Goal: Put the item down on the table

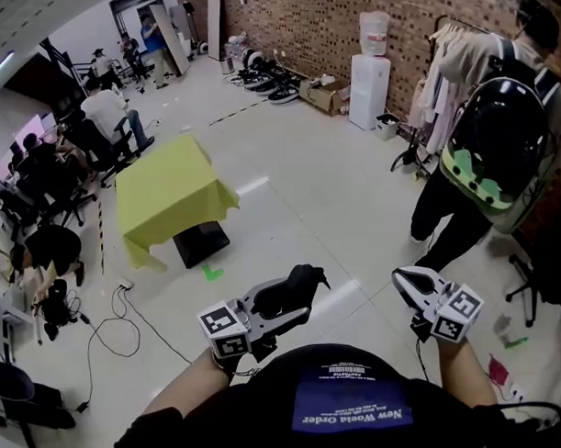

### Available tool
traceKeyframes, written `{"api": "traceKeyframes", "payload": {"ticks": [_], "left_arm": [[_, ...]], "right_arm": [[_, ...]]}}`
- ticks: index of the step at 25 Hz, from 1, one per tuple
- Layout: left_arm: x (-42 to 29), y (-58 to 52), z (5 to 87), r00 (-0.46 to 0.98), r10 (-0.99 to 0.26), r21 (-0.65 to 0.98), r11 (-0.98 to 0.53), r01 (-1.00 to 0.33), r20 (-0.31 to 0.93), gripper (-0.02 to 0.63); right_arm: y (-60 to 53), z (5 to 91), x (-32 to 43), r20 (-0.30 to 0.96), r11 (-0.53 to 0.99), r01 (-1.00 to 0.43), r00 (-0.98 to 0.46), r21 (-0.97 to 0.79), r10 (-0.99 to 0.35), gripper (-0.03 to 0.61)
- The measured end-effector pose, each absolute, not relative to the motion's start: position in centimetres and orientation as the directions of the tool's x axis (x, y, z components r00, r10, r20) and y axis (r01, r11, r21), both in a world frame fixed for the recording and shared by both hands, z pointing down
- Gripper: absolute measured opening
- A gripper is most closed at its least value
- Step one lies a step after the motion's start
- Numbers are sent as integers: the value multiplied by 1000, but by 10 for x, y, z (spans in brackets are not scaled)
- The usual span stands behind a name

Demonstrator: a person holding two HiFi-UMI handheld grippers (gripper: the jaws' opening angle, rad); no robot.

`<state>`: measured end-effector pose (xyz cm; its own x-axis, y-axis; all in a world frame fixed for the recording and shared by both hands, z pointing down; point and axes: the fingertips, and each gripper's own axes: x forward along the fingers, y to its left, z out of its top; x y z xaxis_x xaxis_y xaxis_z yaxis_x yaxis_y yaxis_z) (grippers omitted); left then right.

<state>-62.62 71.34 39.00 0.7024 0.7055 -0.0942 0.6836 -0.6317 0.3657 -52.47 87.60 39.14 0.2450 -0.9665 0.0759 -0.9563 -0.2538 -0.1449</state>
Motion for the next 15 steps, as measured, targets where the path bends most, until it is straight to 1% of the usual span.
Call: {"api": "traceKeyframes", "payload": {"ticks": [4, 6, 9, 13, 15], "left_arm": [[-569, 668, 382, 711, 687, 410, -611, 677, -149, 318], [-539, 650, 385, 718, 678, 413, -616, 671, -155, 318], [-489, 626, 388, 739, 657, 406, -642, 651, -146, 316], [-417, 598, 399, 778, 621, 385, -699, 602, -89, 316], [-384, 591, 400, 787, 611, 376, -713, 592, -81, 318]], "right_arm": [[827, 401, -471, 90, -244, -957, 232, -159, -968, -14], [807, 408, -443, 104, -233, -960, 219, -156, -970, -13], [778, 418, -395, 111, -202, -965, 186, -165, -976, -13], [740, 424, -325, 96, -143, -973, 128, -178, -987, -14], [727, 425, -290, 89, -117, -976, 101, -186, -991, -12]]}}
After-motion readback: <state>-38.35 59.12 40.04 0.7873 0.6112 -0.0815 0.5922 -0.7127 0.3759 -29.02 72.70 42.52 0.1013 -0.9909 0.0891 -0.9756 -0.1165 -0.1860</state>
